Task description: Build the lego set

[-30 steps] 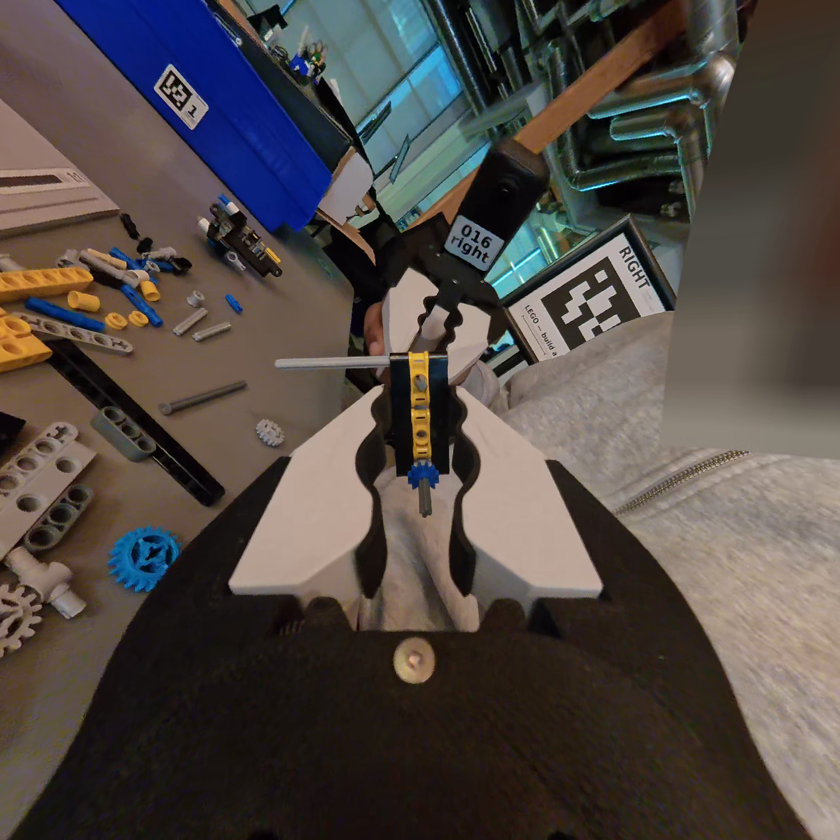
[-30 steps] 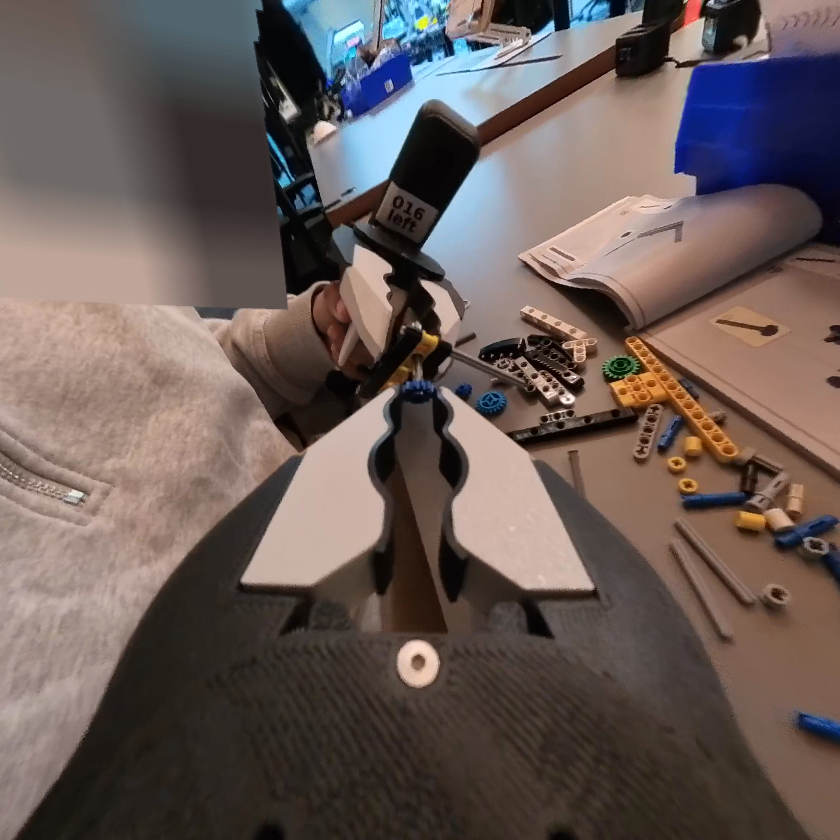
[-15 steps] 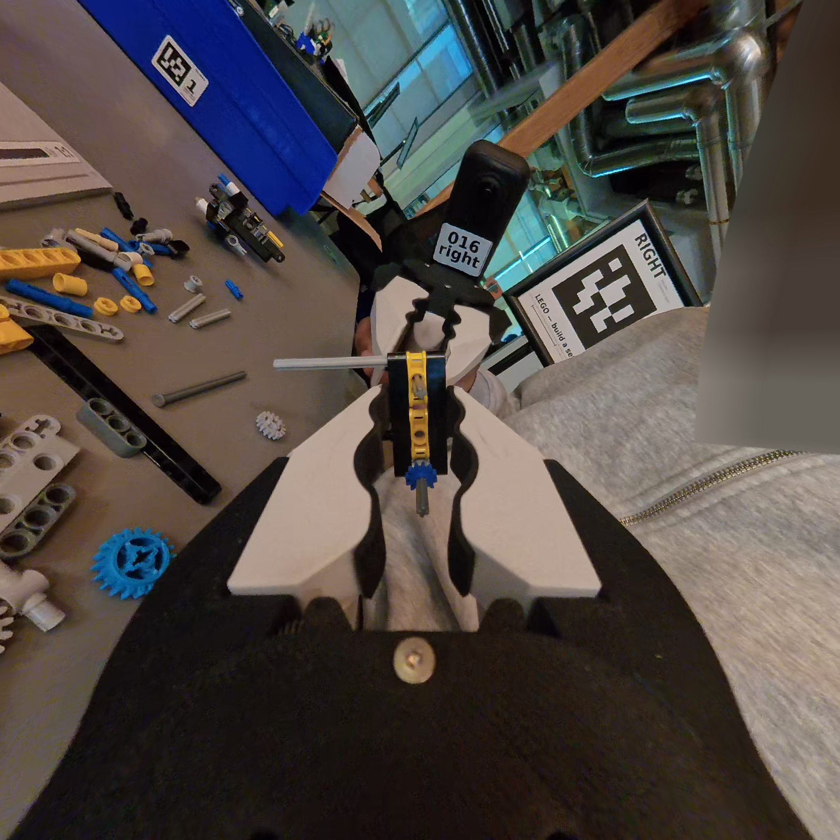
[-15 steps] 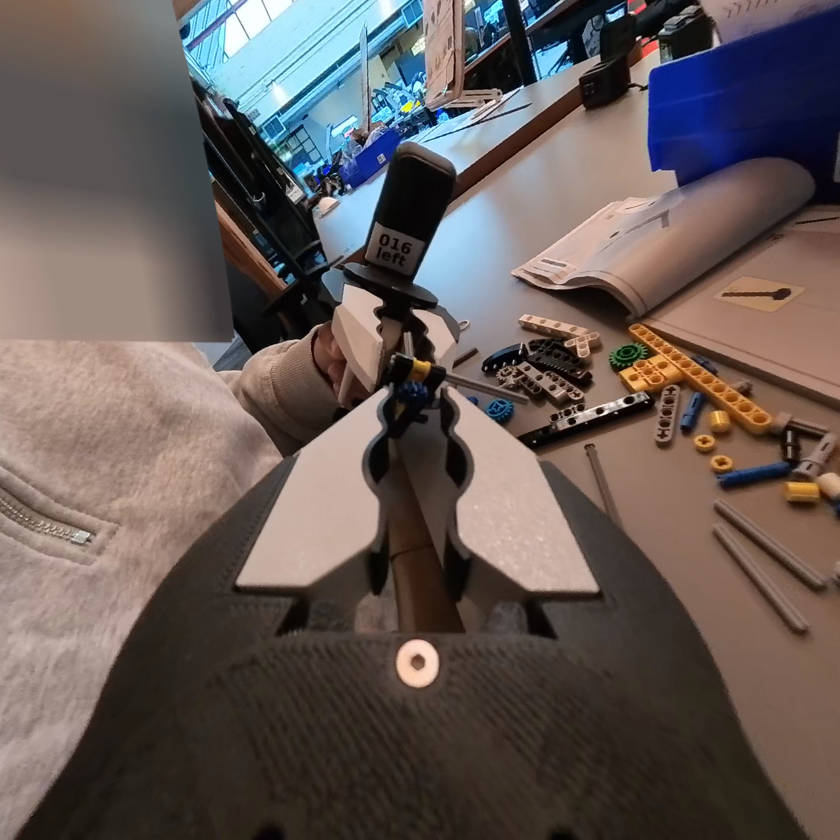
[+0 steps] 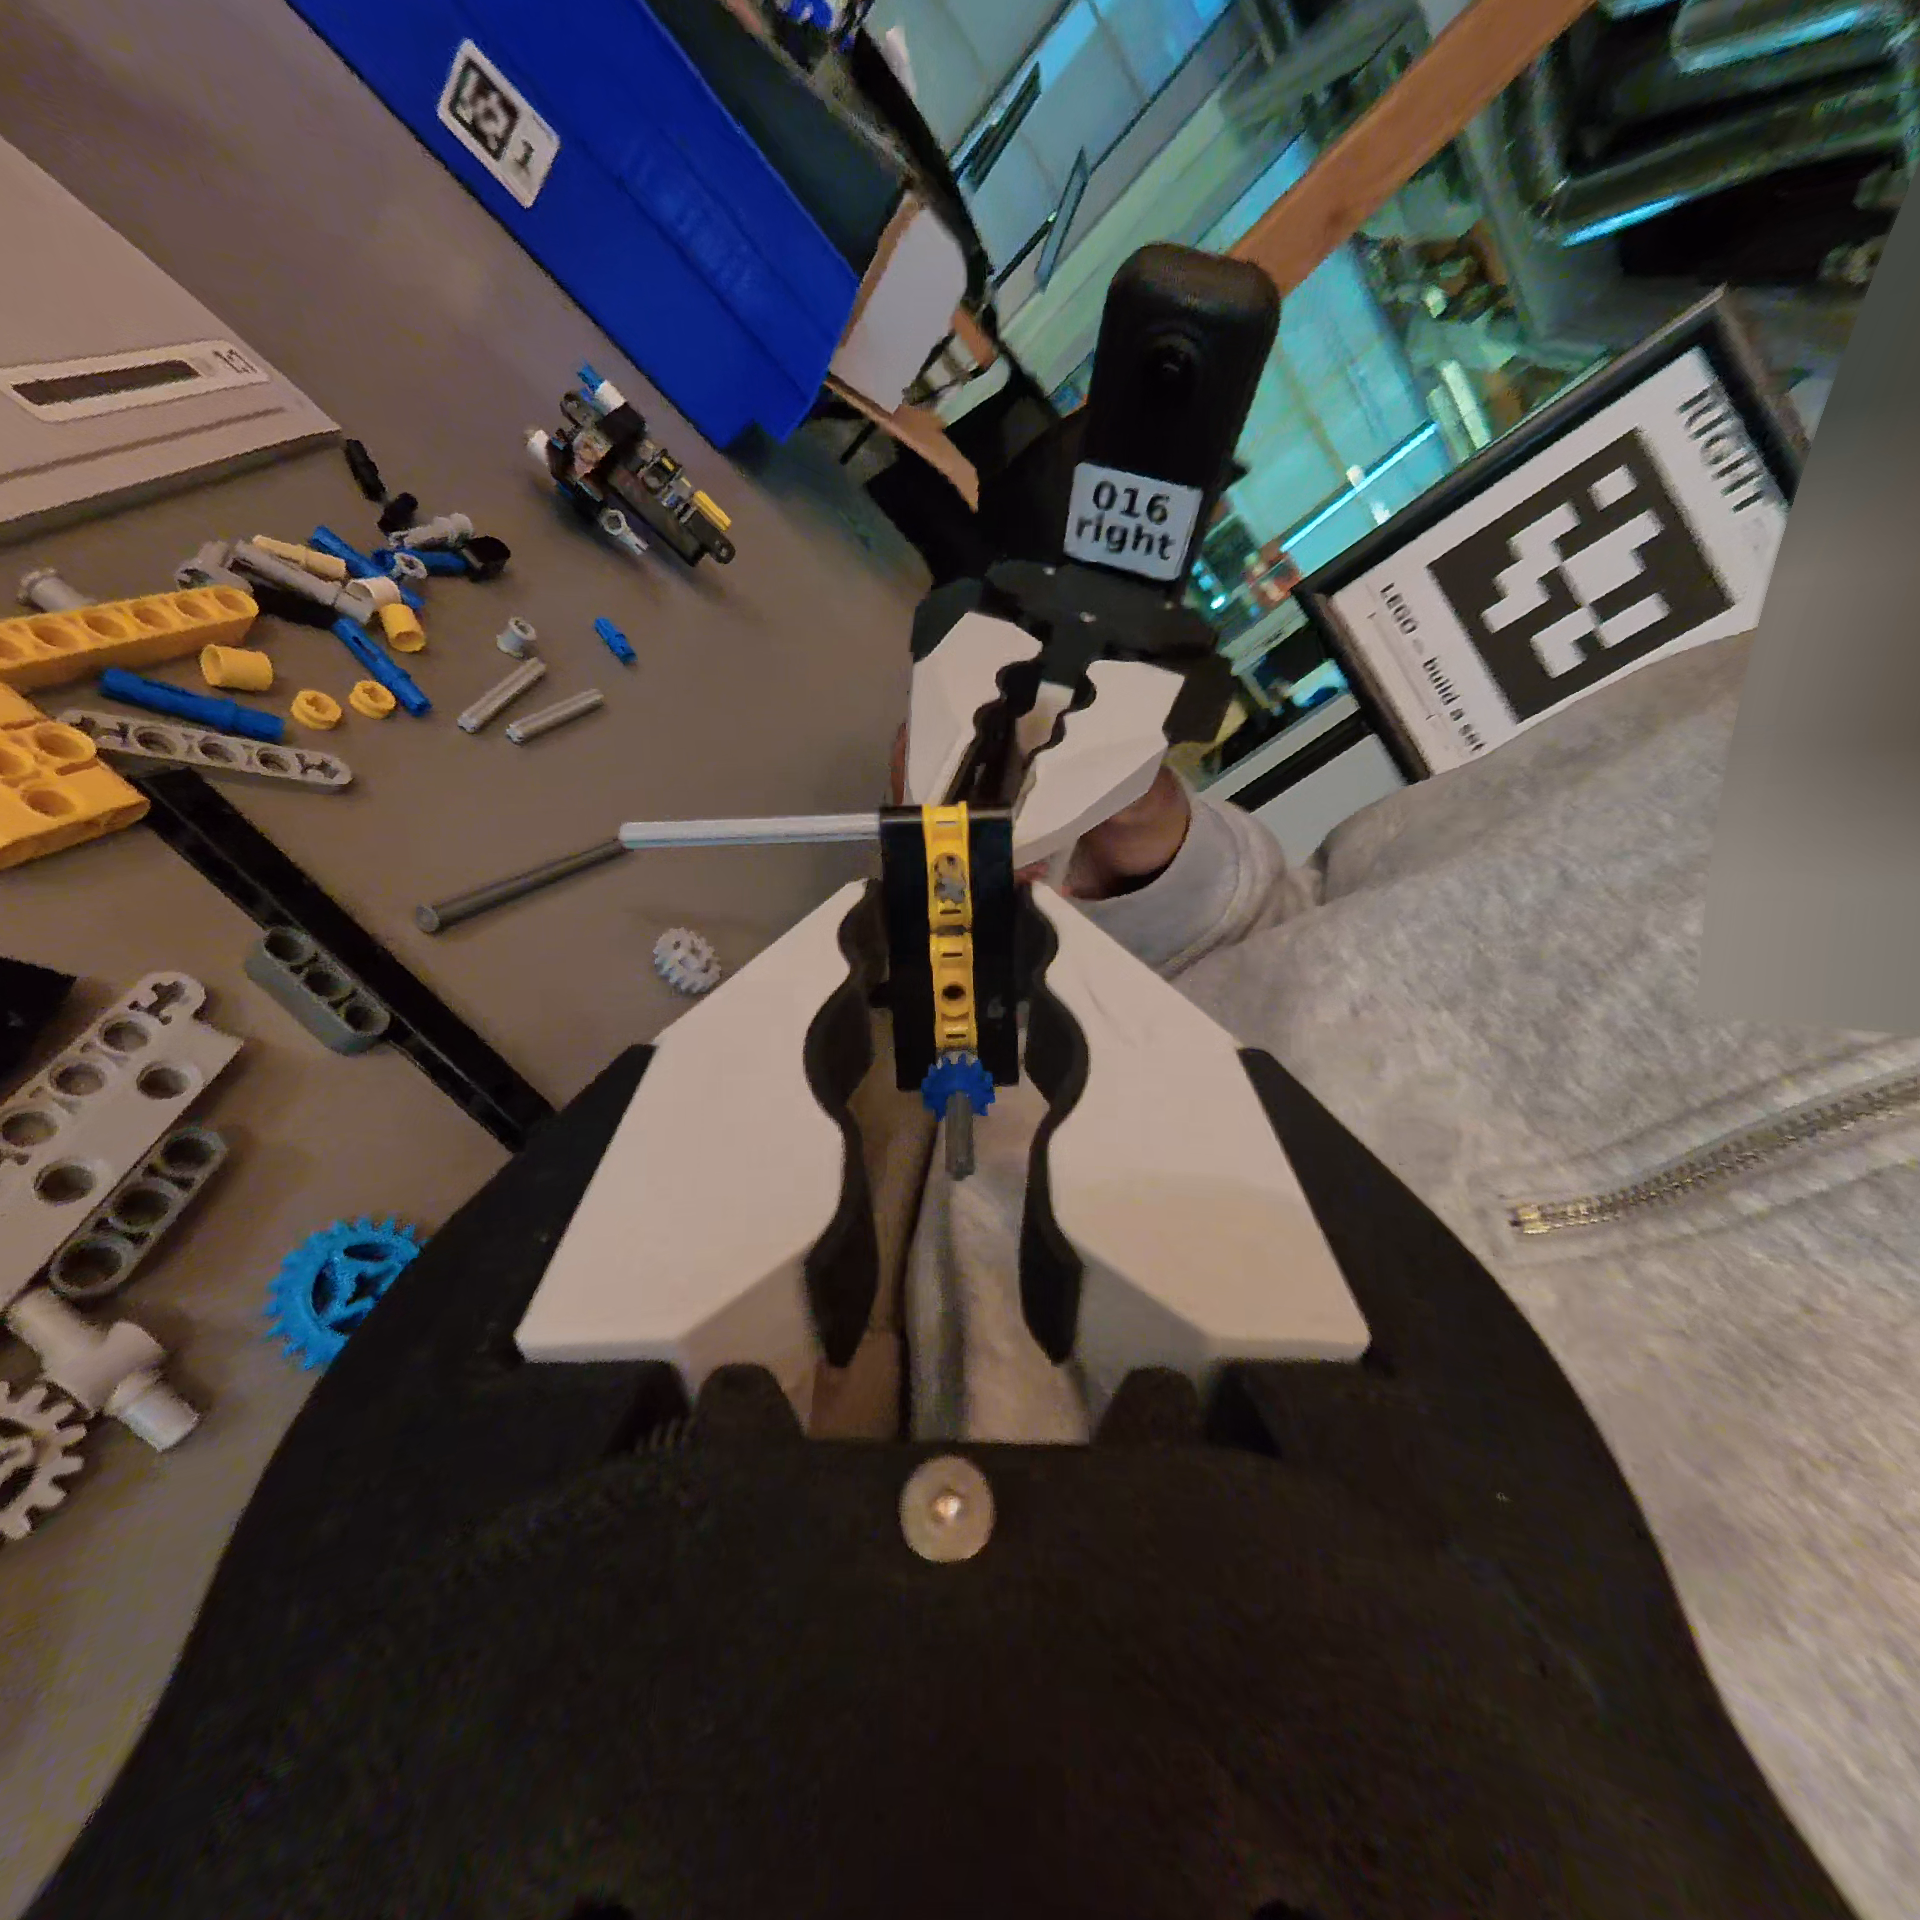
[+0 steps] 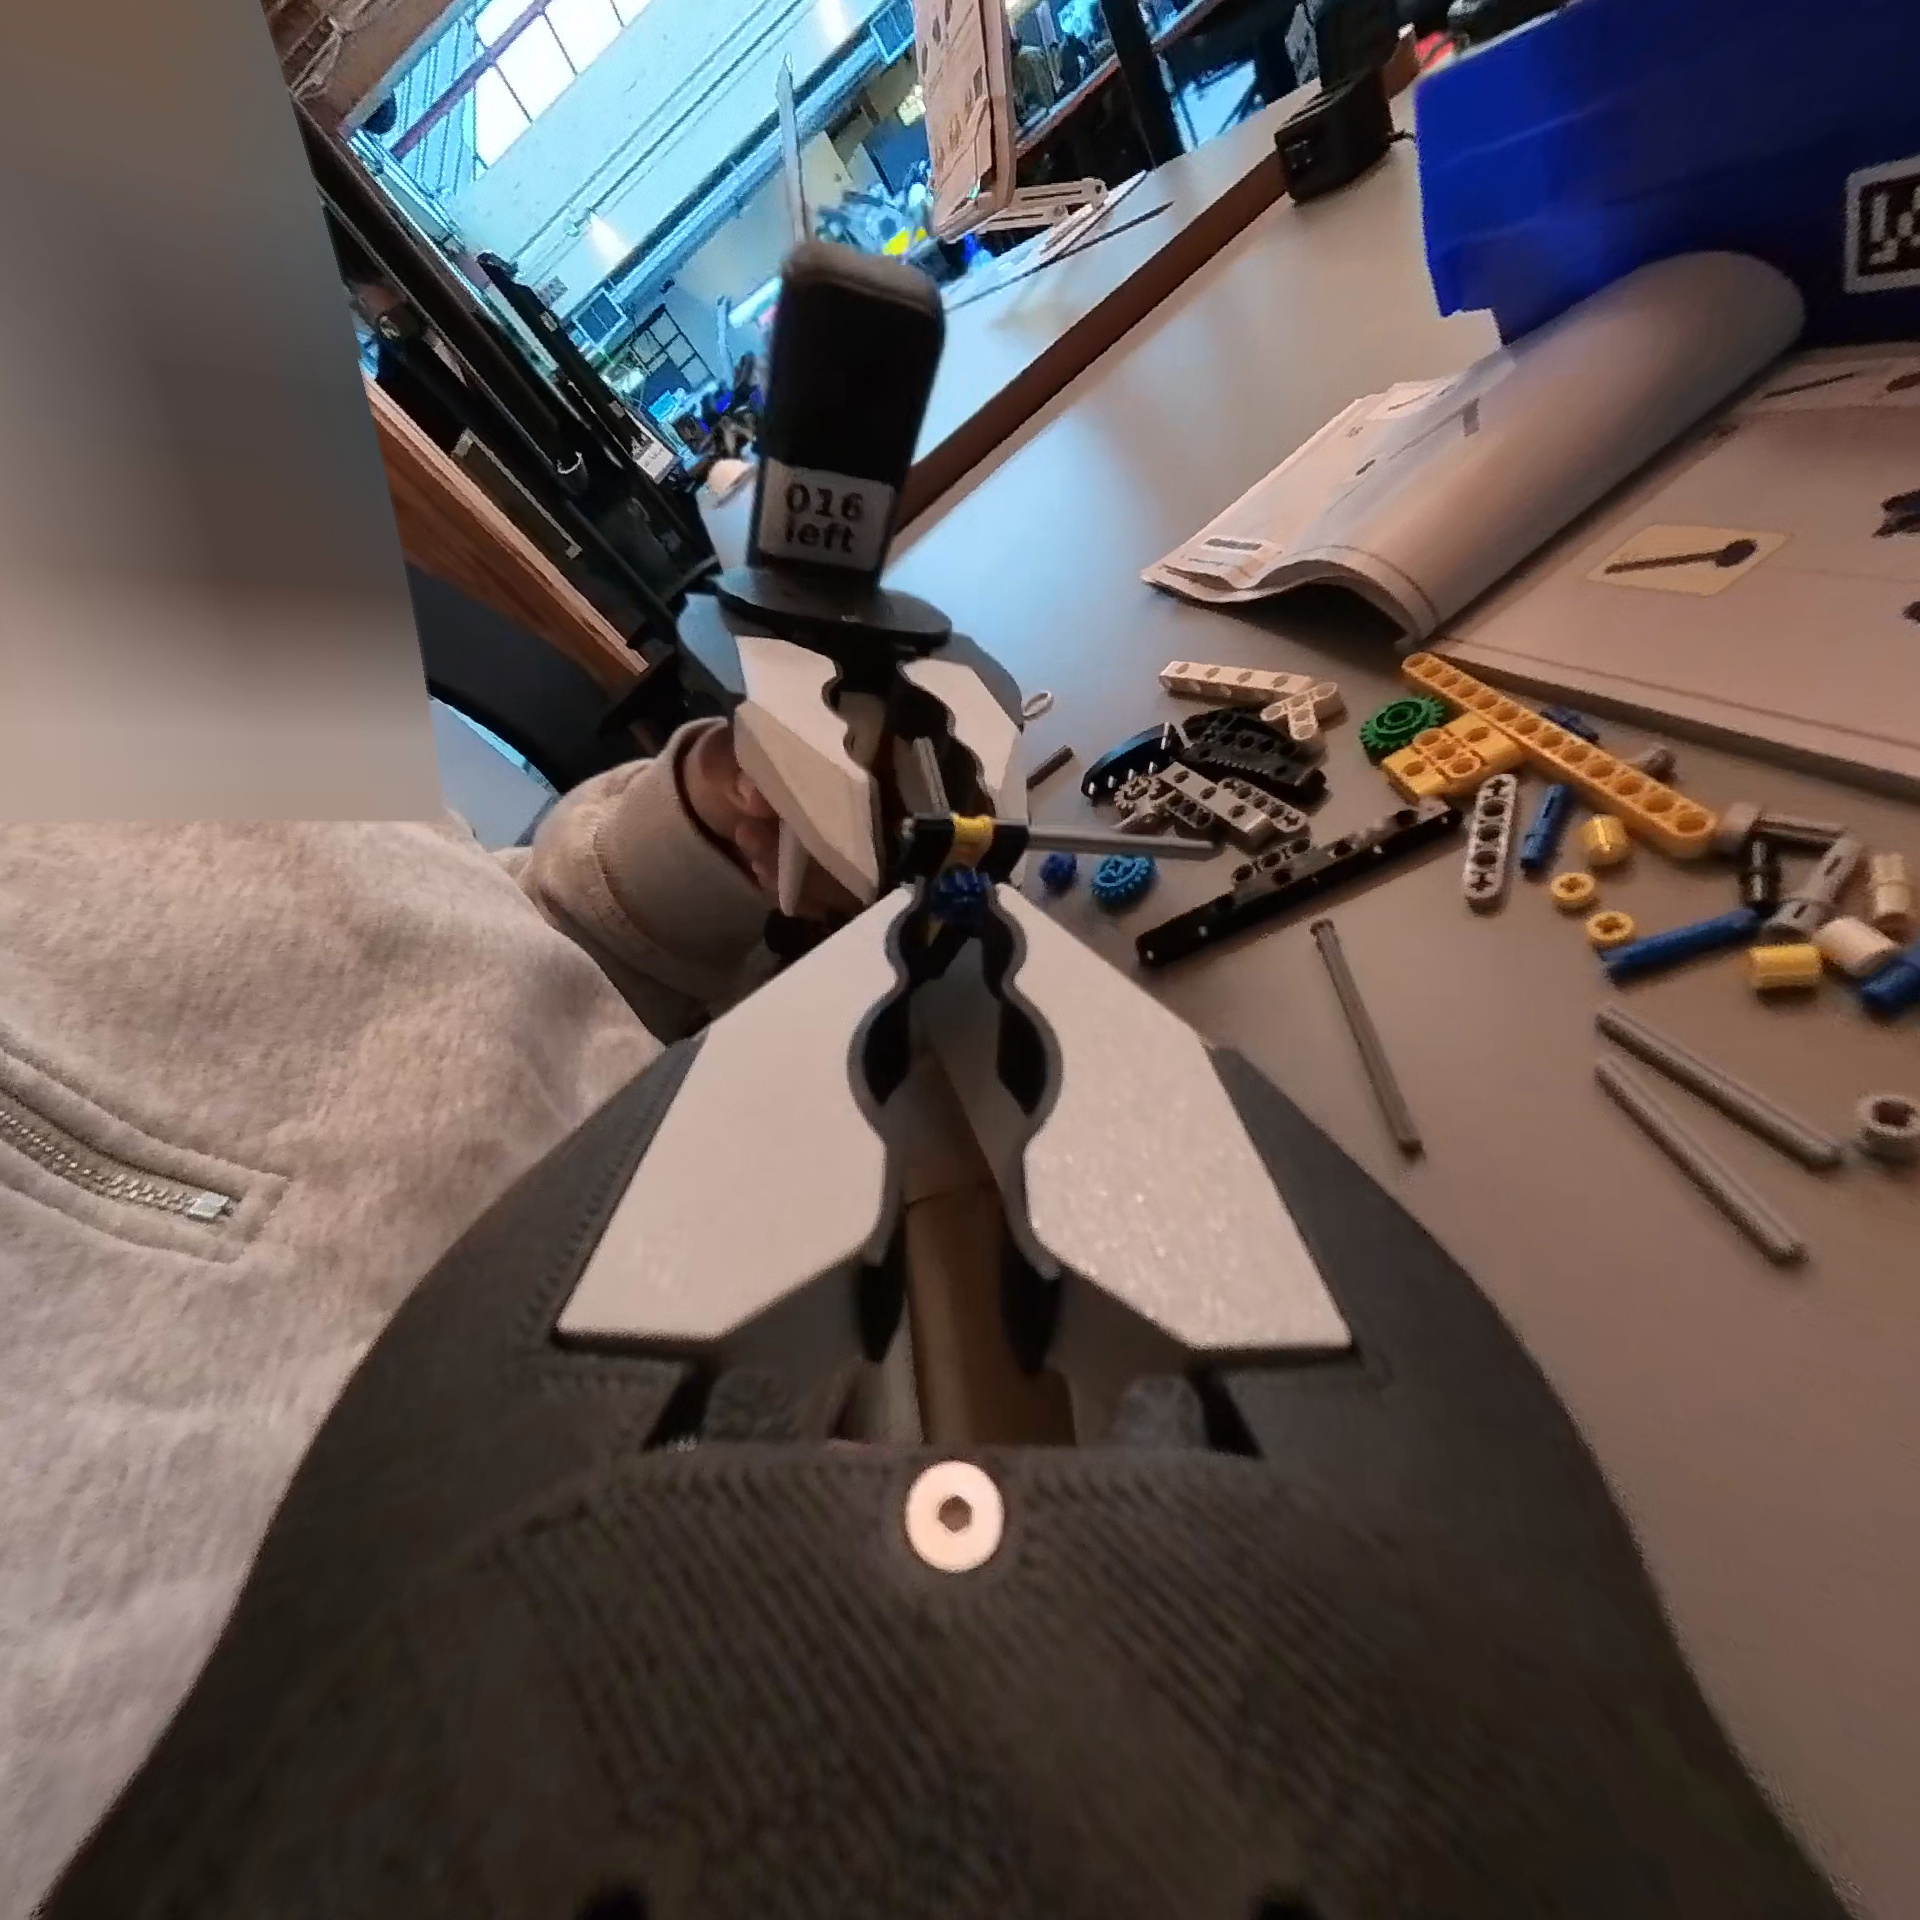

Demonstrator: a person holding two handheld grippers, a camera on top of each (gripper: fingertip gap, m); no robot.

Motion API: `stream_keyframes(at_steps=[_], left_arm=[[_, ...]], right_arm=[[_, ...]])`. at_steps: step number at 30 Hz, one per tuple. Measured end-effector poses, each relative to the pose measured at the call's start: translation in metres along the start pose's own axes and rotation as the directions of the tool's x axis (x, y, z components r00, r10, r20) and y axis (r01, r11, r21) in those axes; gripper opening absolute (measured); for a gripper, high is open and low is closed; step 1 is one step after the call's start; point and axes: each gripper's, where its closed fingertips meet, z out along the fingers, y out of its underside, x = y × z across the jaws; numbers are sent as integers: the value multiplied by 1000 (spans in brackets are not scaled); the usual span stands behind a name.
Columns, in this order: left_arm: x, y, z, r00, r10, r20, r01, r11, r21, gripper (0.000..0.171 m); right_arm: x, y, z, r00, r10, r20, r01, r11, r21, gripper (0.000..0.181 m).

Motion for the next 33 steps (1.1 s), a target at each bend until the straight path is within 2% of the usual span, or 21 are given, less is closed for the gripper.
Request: stream_keyframes(at_steps=[4,8,14,17,20,22,25,28,33], left_arm=[[-10,9,17,985,116,130,-100,987,-124,22],[-21,17,41,938,252,238,-183,944,-276,22],[-37,26,73,839,461,289,-268,812,-519,22],[-46,28,84,792,535,293,-285,750,-597,22],[-52,25,89,770,563,300,-284,724,-629,23],[-52,24,91,774,558,299,-271,718,-641,23],[-52,28,94,778,555,295,-259,711,-654,23],[-53,33,98,776,559,291,-255,700,-667,23],[-56,34,104,770,564,299,-252,700,-668,23]], right_arm=[[11,13,-12,999,34,-34,-36,998,-50,7],[26,27,-32,994,43,-99,-54,992,-114,5],[49,47,-58,978,-11,-210,-34,977,-211,3],[59,50,-67,965,-40,-259,-20,974,-228,3],[65,47,-70,959,-13,-283,-47,978,-202,0],[67,47,-73,955,11,-297,-74,977,-201,6],[72,52,-82,944,11,-329,-97,964,-246,16],[82,56,-95,918,-34,-396,-84,957,-277,18],[82,57,-99,925,-9,-381,-101,958,-267,17]])
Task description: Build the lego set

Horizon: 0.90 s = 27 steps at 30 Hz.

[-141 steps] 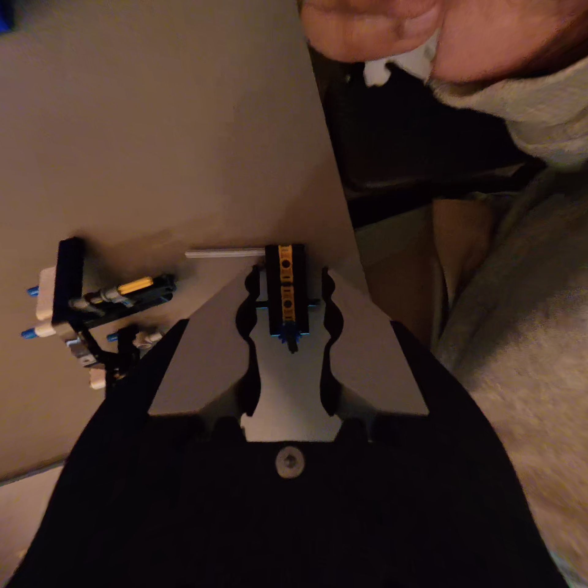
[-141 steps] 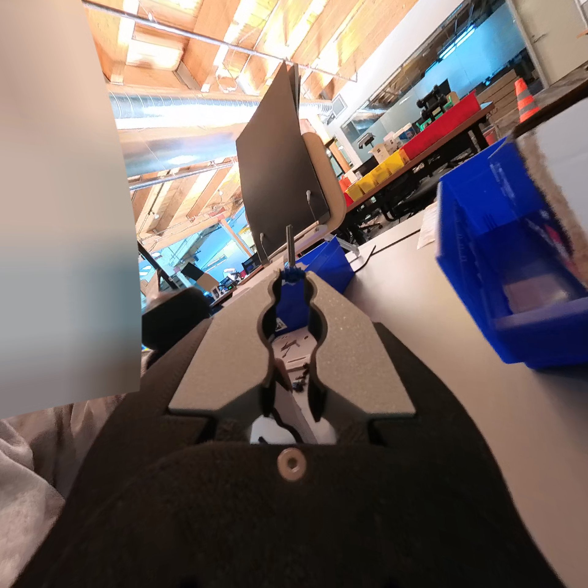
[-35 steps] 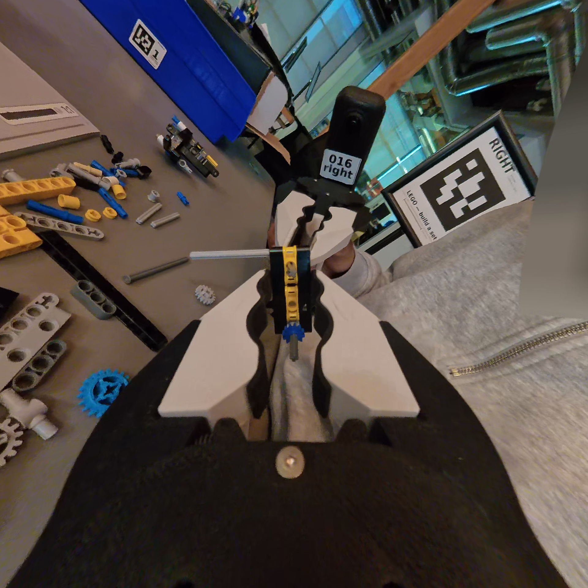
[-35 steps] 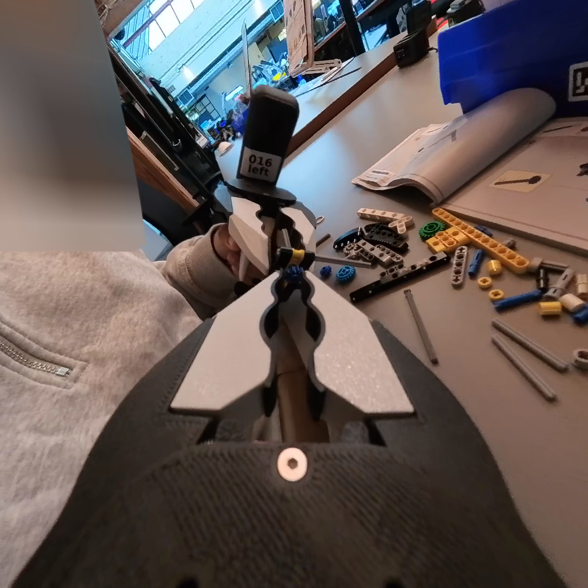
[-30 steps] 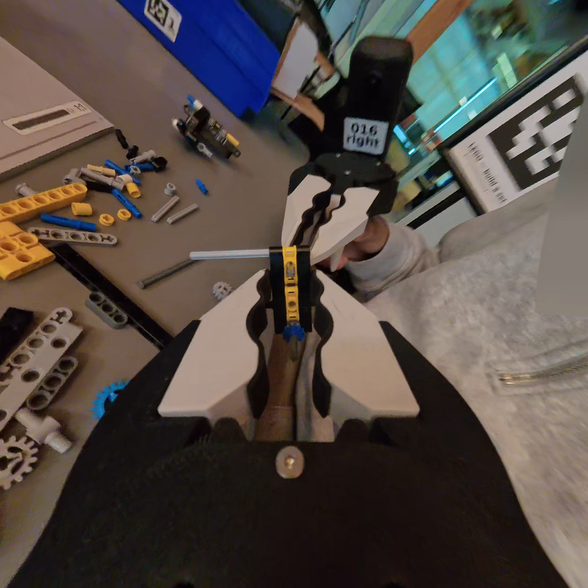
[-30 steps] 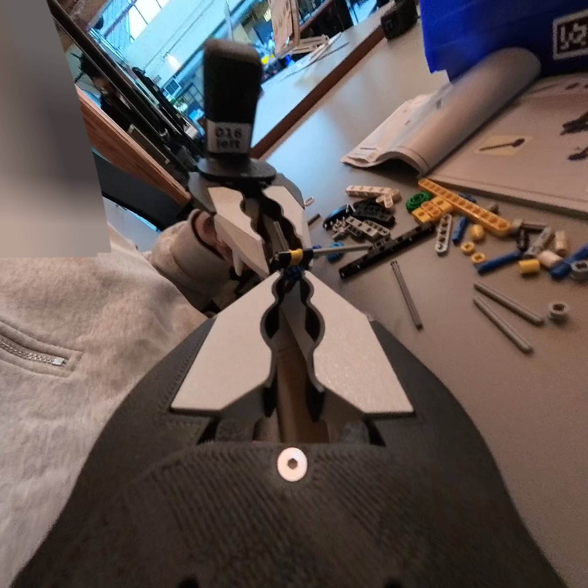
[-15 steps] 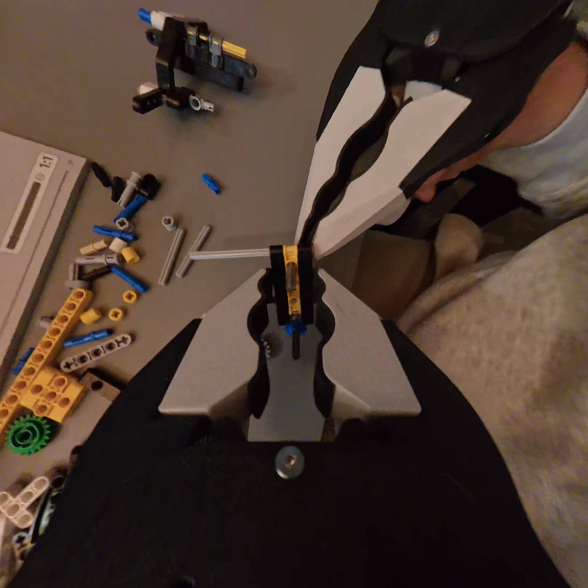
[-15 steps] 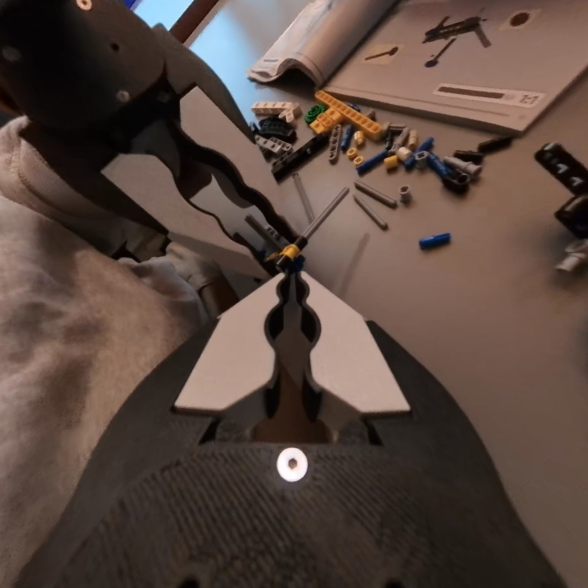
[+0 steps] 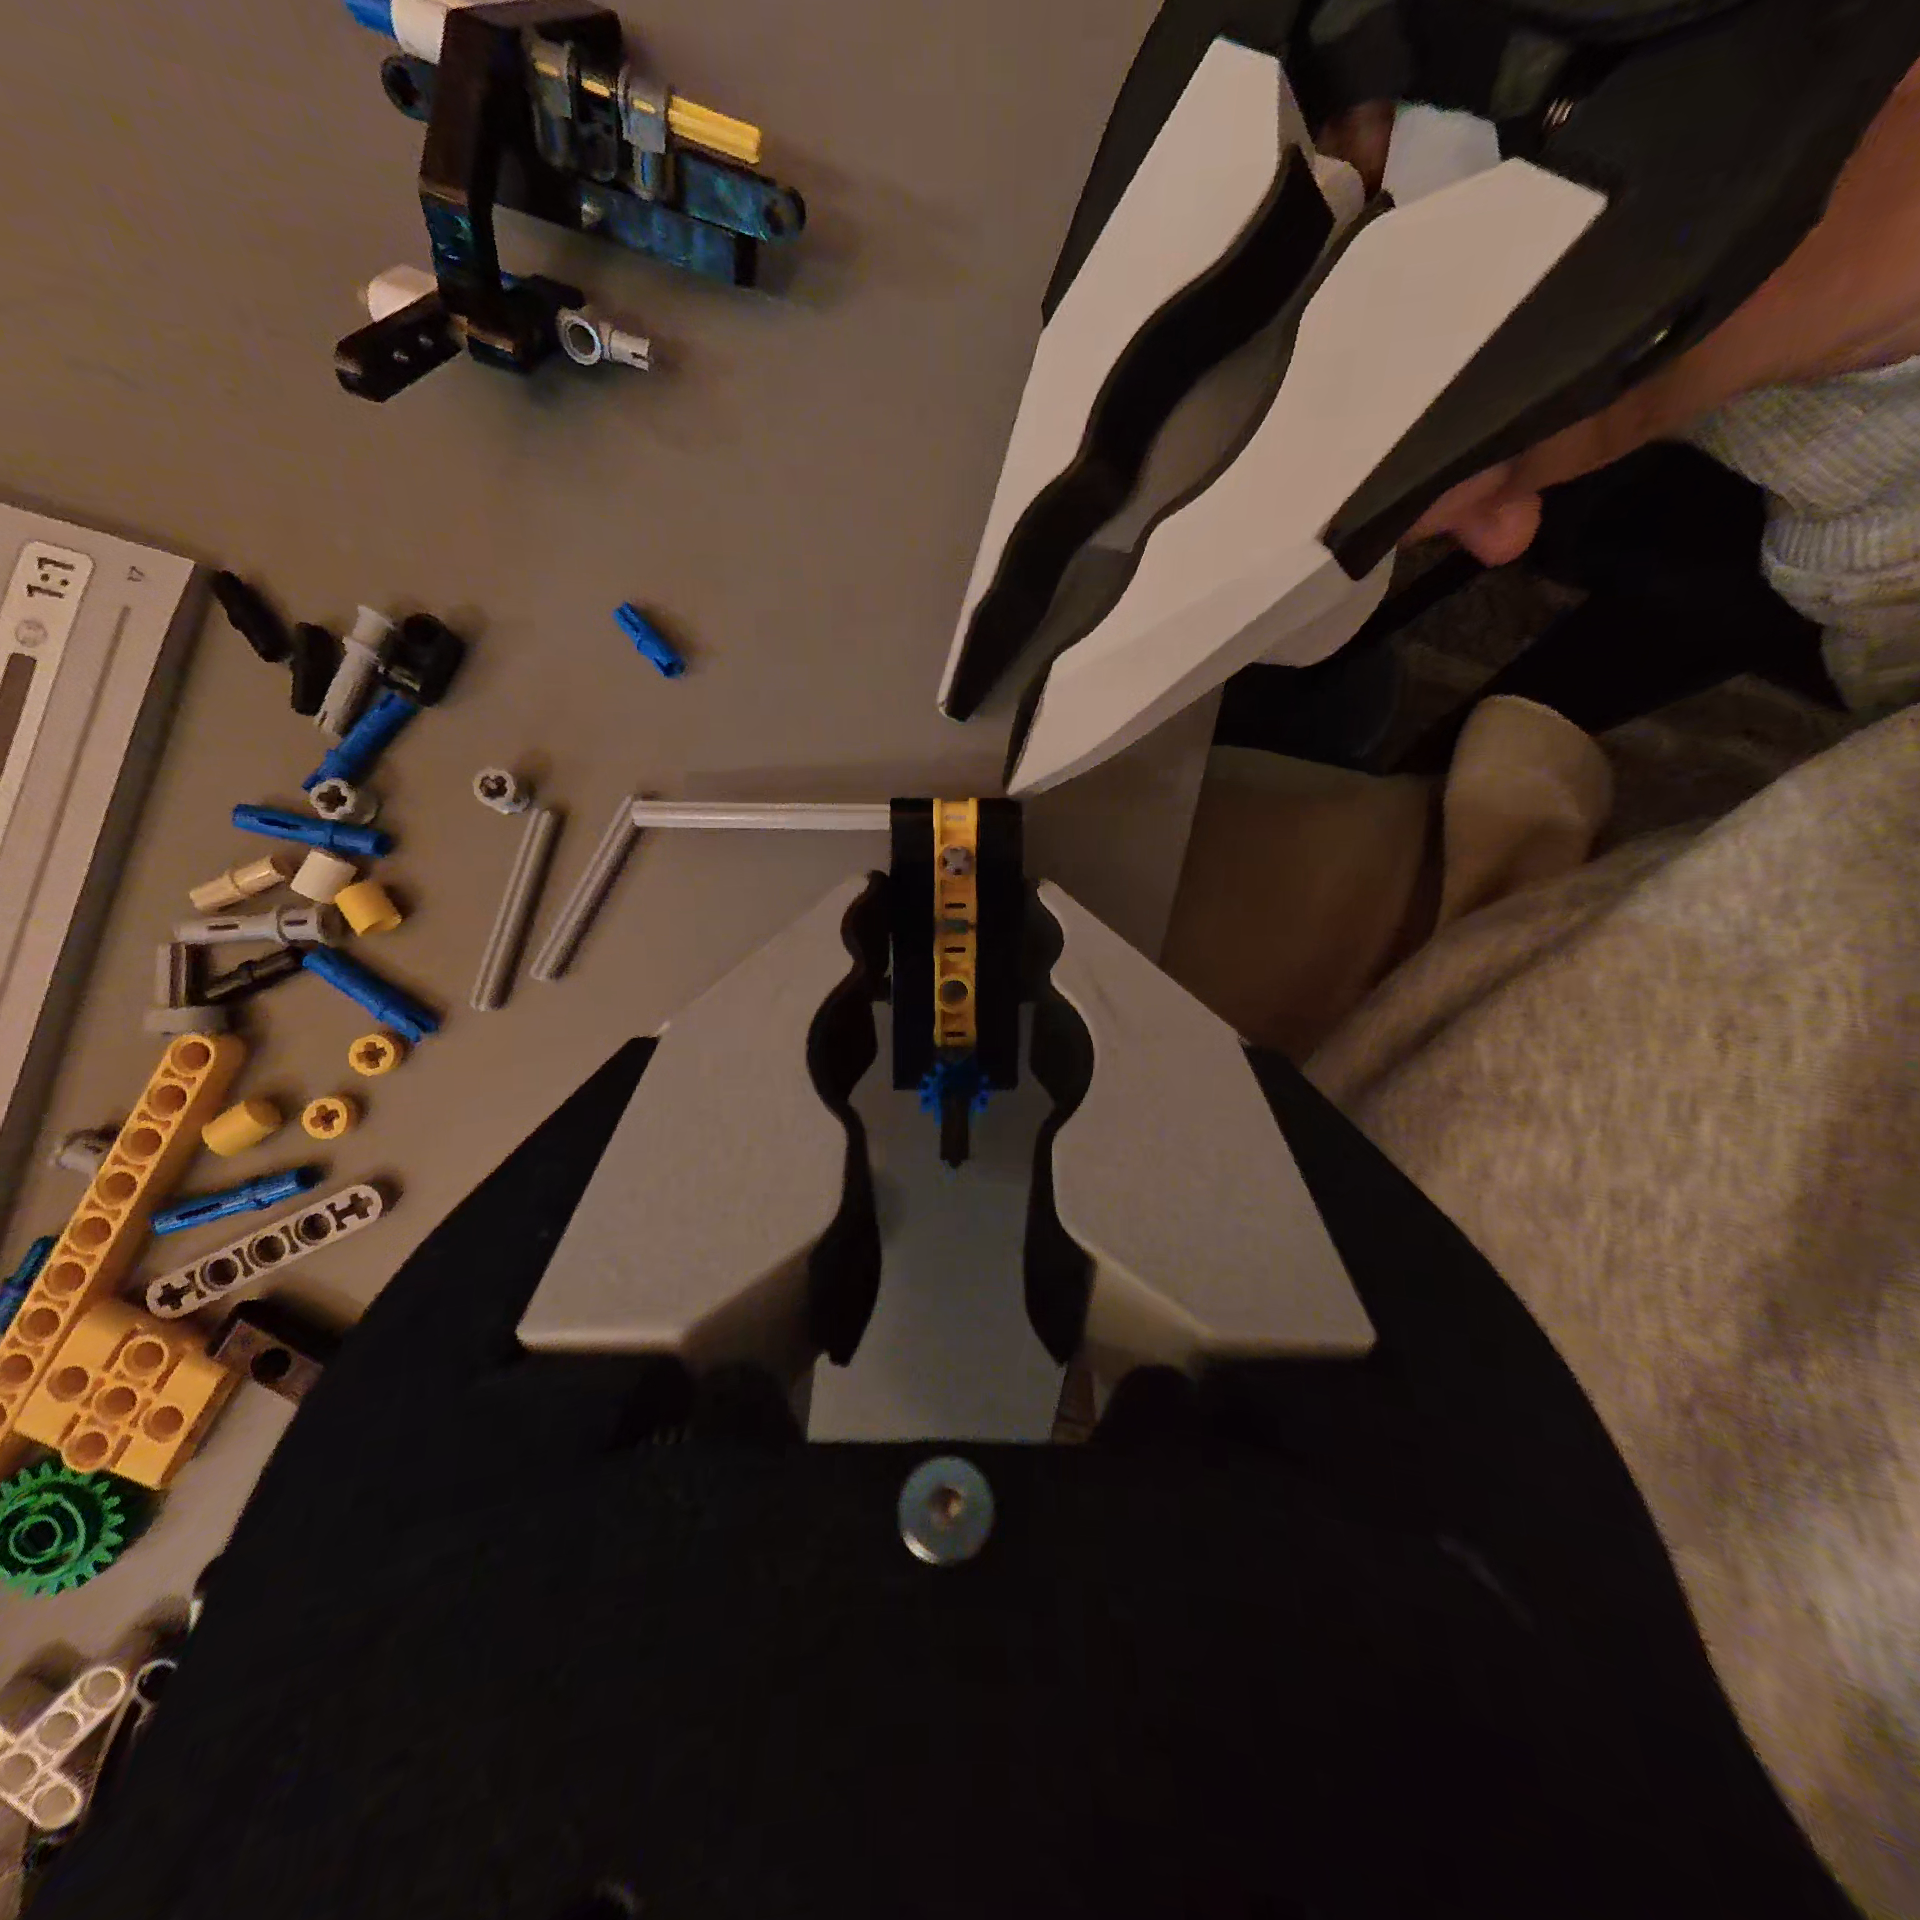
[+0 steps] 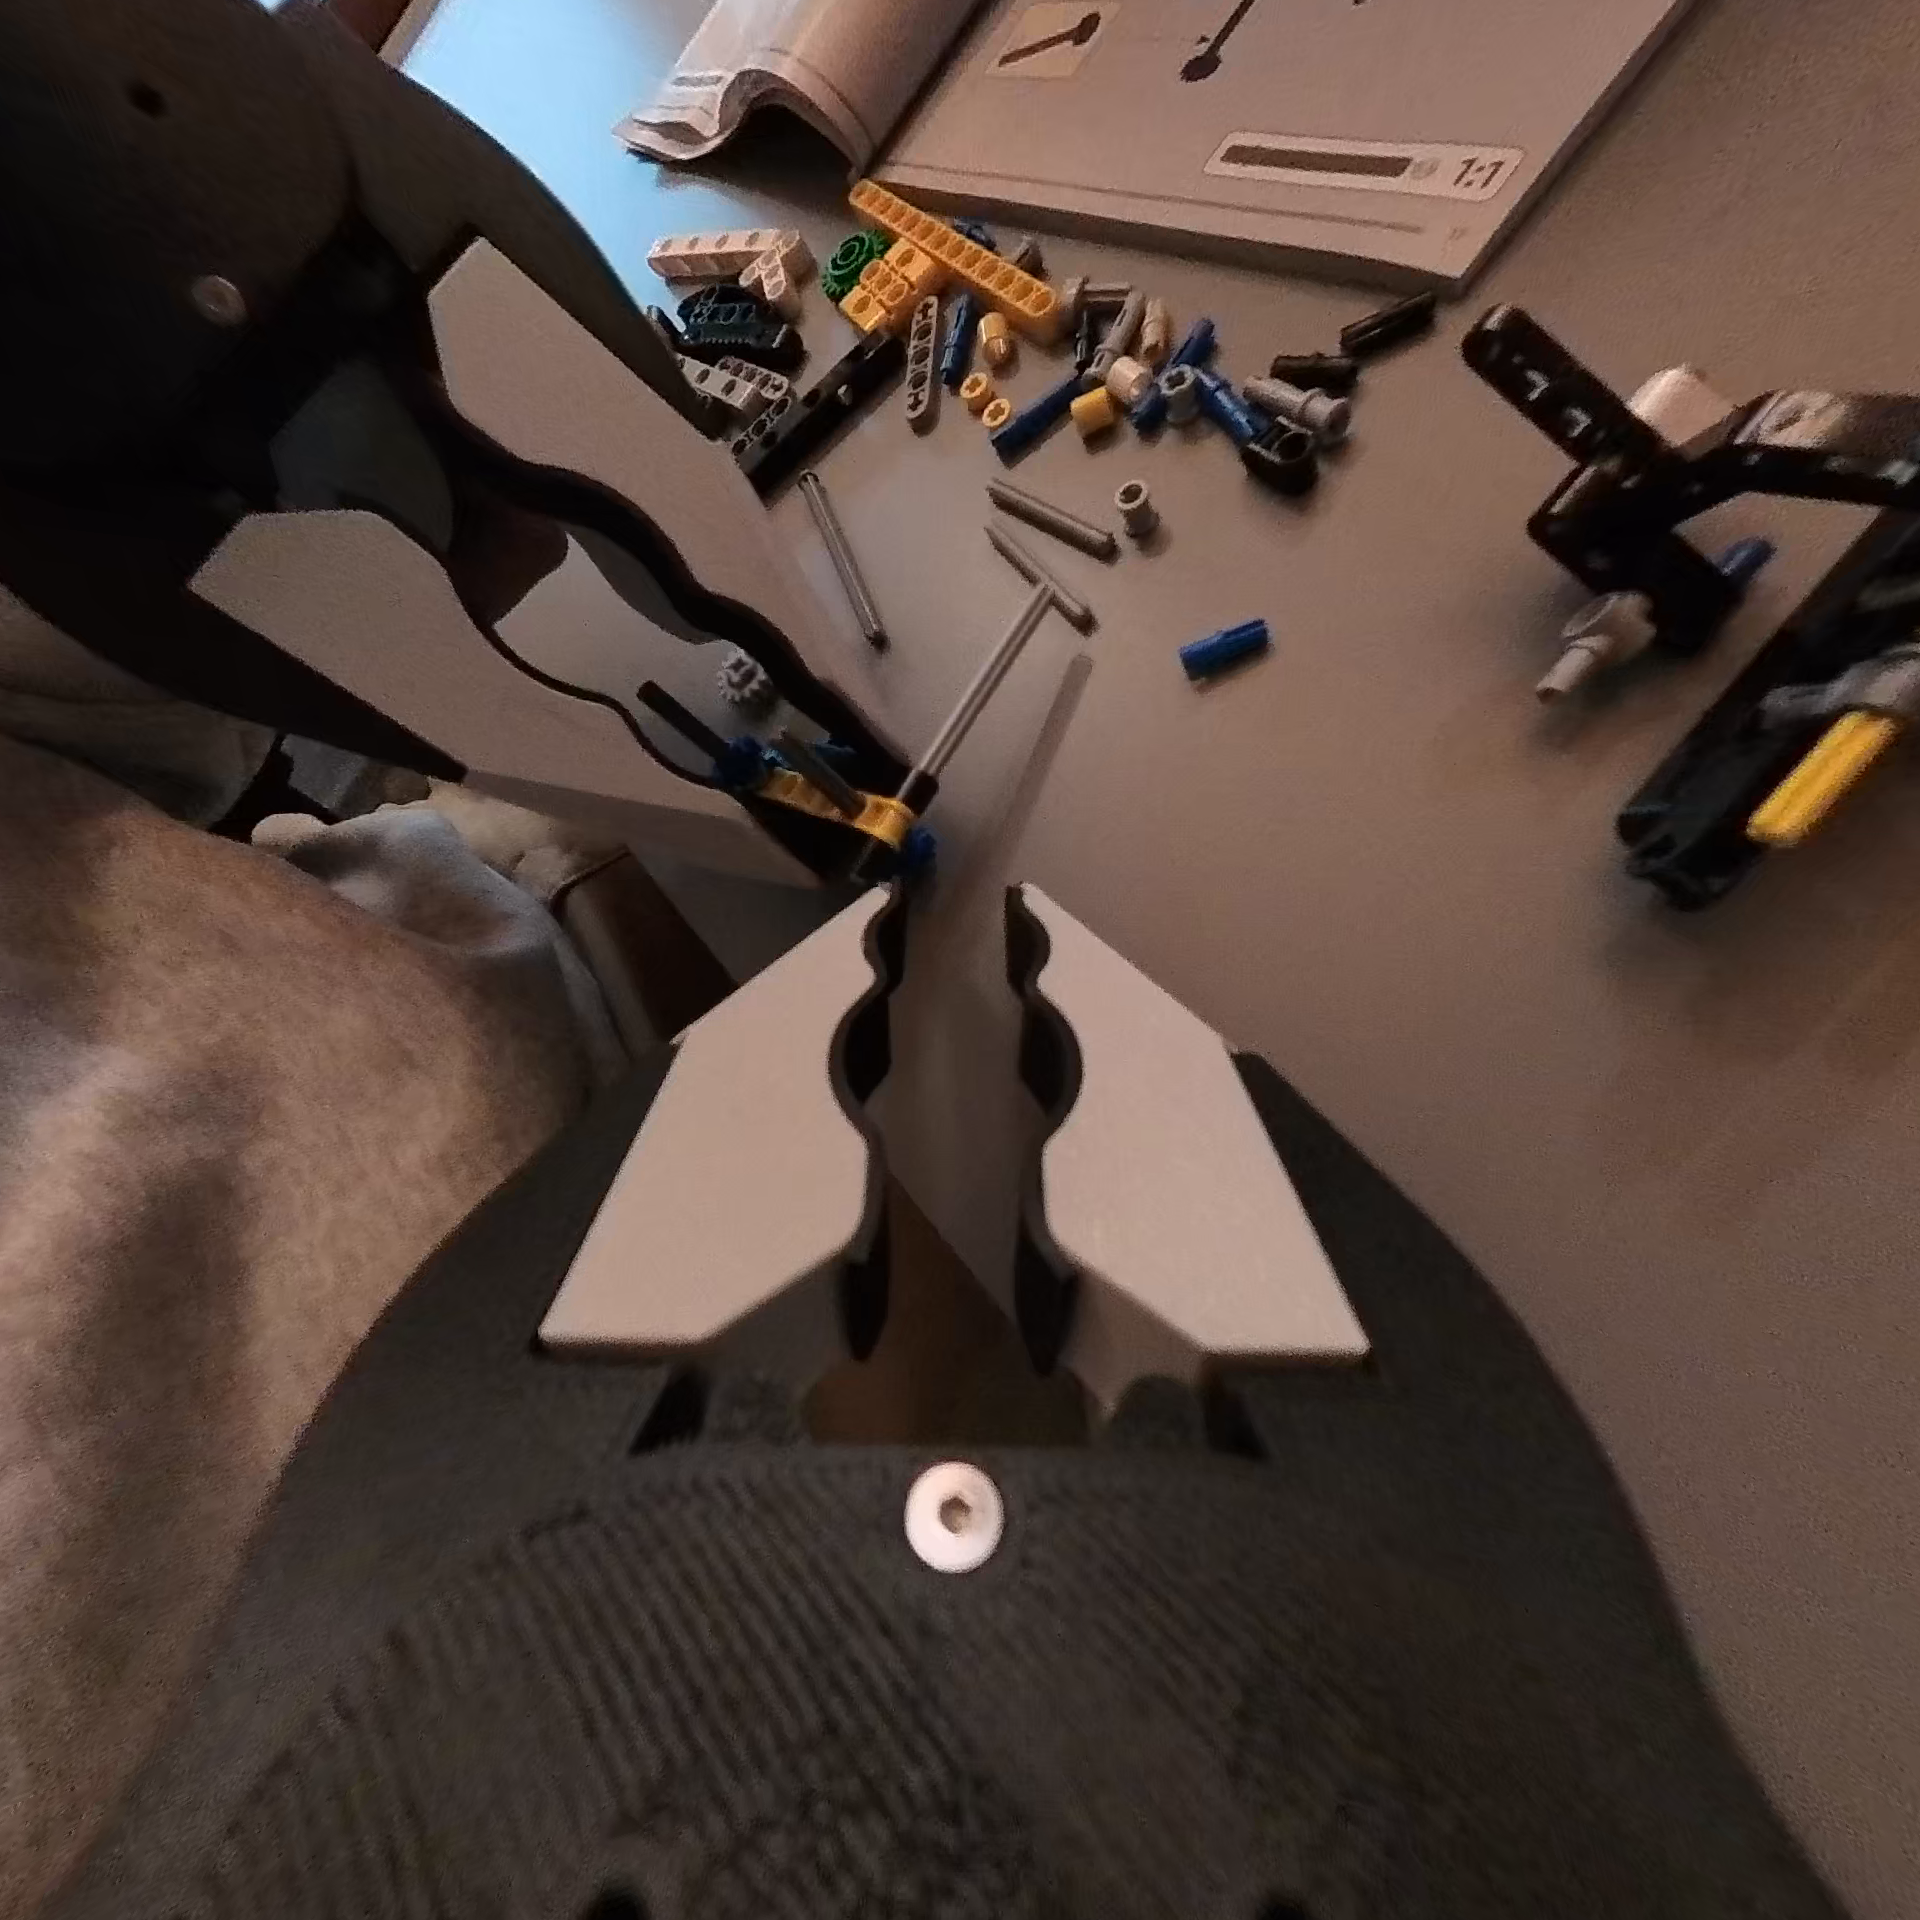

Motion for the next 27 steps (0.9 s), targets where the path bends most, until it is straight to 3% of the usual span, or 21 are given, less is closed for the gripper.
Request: stream_keyframes(at_steps=[8,16,20,24,27], left_arm=[[0,0,6,1000,3,11,-3,1000,-12,27],[-3,-6,-17,998,-63,-19,65,994,93,35],[-11,-6,-36,991,-130,-24,132,971,200,35],[-26,-4,-53,974,-227,-22,221,913,345,40],[-37,-1,-64,956,-292,-29,275,857,435,41]], right_arm=[[1,-4,-6,1000,8,9,-8,999,39,17],[3,-17,-16,999,16,30,-19,991,129,15],[-1,-40,-32,997,-48,57,29,955,296,16],[-5,-74,-62,992,-122,38,80,828,555,17],[0,-82,-68,993,-118,20,79,777,624,18]])
